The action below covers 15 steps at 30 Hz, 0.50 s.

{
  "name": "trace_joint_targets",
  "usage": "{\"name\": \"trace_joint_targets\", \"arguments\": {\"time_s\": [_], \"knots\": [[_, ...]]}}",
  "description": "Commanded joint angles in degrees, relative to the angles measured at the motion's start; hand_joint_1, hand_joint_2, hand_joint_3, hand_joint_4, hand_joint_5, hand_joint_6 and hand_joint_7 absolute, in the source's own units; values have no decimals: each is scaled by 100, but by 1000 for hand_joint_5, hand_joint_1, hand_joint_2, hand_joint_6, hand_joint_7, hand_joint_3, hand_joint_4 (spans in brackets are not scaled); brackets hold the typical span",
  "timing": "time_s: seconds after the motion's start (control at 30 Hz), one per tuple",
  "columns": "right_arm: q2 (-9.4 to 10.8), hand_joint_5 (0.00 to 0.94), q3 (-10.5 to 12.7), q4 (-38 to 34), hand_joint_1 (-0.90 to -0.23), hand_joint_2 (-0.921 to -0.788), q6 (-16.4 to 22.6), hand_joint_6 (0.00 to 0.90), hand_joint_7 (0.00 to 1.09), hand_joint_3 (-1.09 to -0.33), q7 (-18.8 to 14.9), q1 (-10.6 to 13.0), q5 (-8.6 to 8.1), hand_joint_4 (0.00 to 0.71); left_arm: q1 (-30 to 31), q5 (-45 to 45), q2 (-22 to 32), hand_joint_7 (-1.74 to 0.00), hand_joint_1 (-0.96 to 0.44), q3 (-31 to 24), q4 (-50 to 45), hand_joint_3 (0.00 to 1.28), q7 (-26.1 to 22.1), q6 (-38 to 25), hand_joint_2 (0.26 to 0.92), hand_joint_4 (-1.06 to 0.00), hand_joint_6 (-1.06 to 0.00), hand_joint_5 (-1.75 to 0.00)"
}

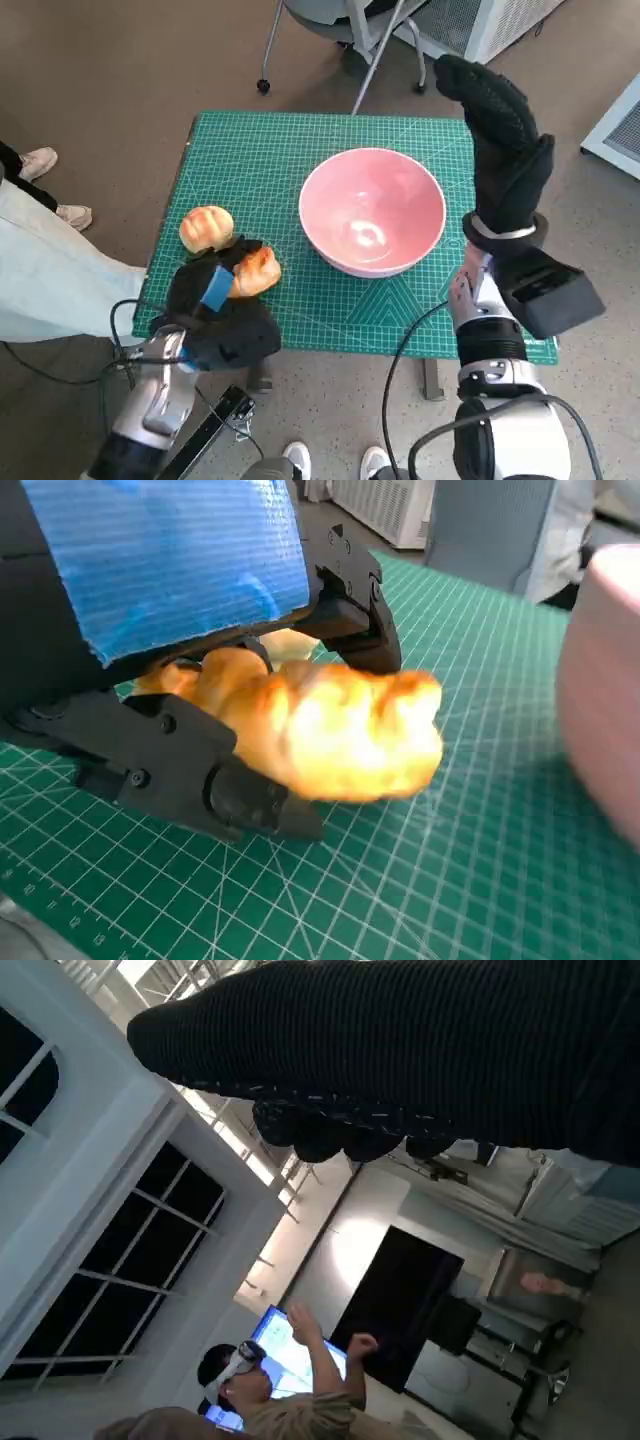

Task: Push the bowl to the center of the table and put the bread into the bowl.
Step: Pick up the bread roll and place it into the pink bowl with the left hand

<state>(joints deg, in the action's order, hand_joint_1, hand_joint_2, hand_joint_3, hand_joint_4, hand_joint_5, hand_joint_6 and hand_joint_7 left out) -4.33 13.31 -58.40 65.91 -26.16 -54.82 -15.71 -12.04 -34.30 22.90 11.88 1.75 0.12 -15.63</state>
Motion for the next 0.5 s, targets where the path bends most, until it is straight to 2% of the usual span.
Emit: {"name": "trace_joint_targets", "arguments": {"time_s": [0.03,0.27,0.5], "knots": [[58,0,-27,52,-525,-921,-59,97,768,-674,-127,182,-94,335,-141,194,-3,-1111,3,-365,-692,85,-57,39,893,-736,-655,-1153],[59,0,-5,108,-527,-921,-85,97,769,-666,-268,238,-206,336,-488,500,-209,-1126,3,-654,-1765,80,-371,-134,890,-763,-652,-1110],[45,1,-1,127,-528,-921,-85,98,769,-660,-302,265,-235,336,-1204,627,-374,-1102,2,-608,-1950,71,-433,76,884,-799,-664,-1080]]}}
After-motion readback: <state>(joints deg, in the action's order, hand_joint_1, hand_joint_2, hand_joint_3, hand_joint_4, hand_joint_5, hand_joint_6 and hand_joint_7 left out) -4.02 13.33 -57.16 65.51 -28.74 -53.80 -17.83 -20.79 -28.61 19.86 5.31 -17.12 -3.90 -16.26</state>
